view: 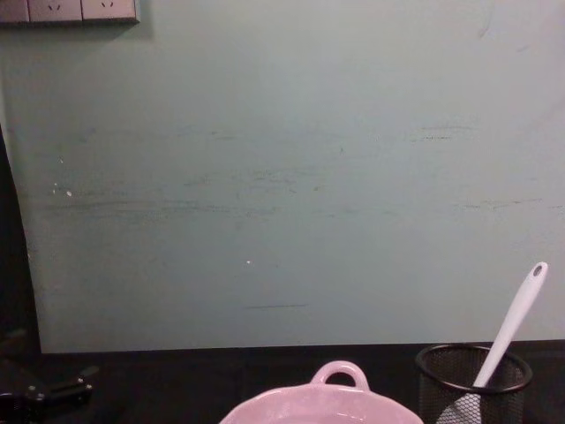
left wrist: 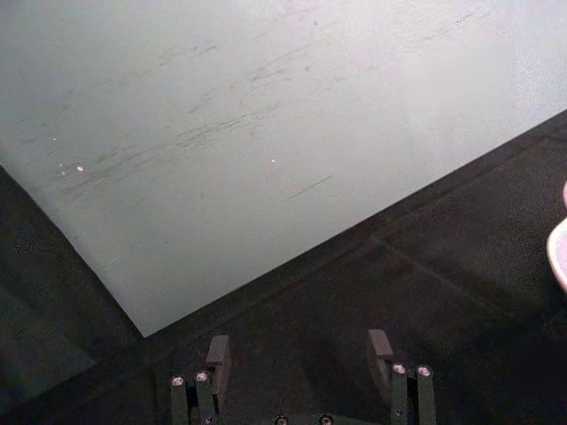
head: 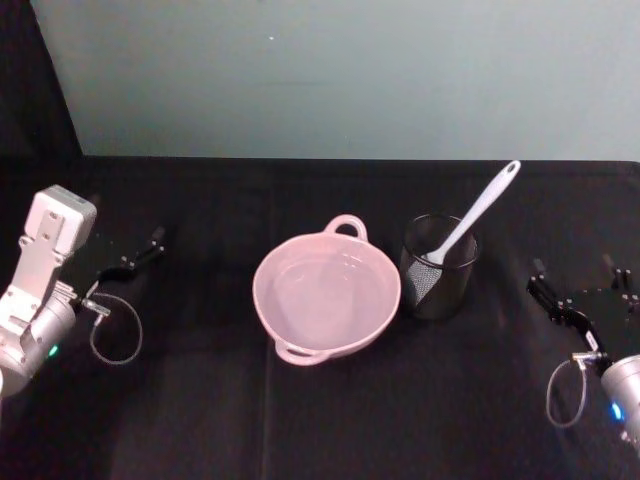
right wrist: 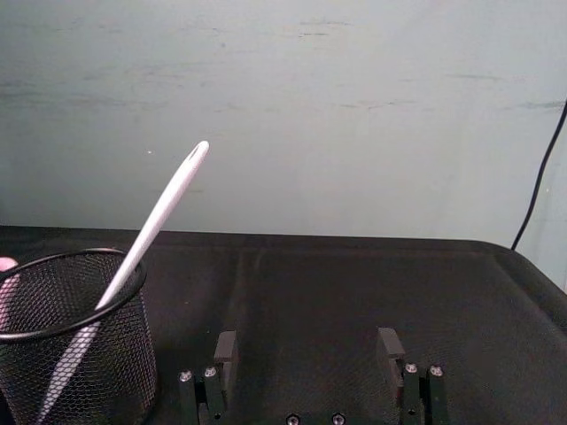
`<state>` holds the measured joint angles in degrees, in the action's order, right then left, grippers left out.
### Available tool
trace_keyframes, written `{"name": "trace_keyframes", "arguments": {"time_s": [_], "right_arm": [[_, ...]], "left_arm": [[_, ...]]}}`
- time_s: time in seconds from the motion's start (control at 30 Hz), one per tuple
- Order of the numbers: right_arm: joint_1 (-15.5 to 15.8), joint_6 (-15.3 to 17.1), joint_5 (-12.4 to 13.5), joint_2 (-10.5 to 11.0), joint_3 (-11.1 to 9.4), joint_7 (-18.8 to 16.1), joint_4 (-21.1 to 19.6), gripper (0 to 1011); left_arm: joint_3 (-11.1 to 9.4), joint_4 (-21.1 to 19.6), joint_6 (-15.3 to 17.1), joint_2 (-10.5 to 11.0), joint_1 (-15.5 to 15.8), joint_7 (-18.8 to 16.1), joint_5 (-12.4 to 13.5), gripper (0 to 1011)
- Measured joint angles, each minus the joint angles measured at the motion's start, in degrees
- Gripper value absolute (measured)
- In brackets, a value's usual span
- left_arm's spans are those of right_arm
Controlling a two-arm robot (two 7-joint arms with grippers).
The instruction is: Use the one hand to pick up the spoon and stir the clear water in the bowl.
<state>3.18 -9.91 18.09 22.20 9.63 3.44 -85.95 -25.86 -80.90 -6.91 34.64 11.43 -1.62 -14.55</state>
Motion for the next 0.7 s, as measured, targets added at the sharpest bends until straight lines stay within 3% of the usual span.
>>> {"name": "trace_keyframes", "arguments": {"time_s": [0.7], "right_arm": [[0.0, 0.0, 0.0, 0.0, 0.0, 0.0, 0.0, 1002]], "left_arm": [[0.0, 0.0, 0.0, 0.0, 0.0, 0.0, 0.0, 1011]]}}
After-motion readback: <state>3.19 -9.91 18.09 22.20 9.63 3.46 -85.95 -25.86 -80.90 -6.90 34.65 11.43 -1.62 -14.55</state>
